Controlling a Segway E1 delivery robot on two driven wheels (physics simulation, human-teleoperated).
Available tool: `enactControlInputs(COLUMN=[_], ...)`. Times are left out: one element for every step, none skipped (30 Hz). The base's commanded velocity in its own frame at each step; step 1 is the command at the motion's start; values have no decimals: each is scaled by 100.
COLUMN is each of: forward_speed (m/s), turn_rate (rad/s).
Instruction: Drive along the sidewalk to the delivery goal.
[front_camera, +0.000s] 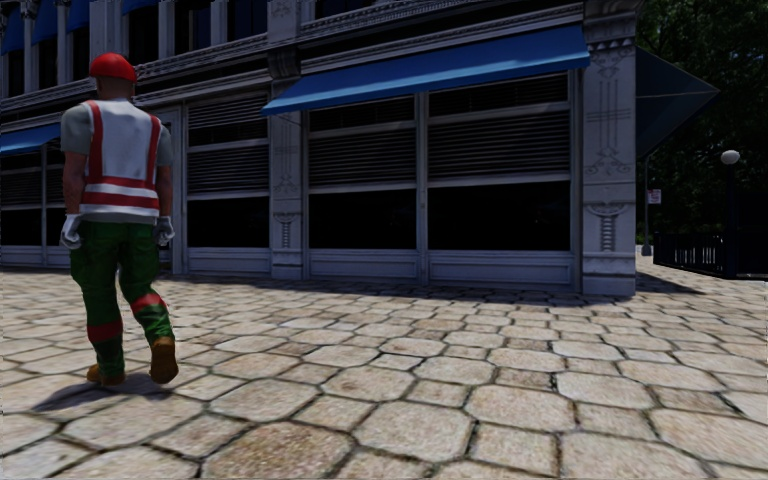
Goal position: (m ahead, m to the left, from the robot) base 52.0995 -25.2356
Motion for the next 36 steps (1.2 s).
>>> enactControlInputs(forward_speed=[69,69,69,69,69,69,69,69,69,69,69,69,69,69,69,69,69,69,69,69,69,69,69,69,69,69,69,69,69,70,70,70,70,70,70,70], turn_rate=[-38,-38,-1,0,0,0,0,0,-37,-55,-61,-61,-15,0,0,0,0,0,0,0,0,0,0,0,0,0,0,0,0,0,0,0,0,0,0,0])
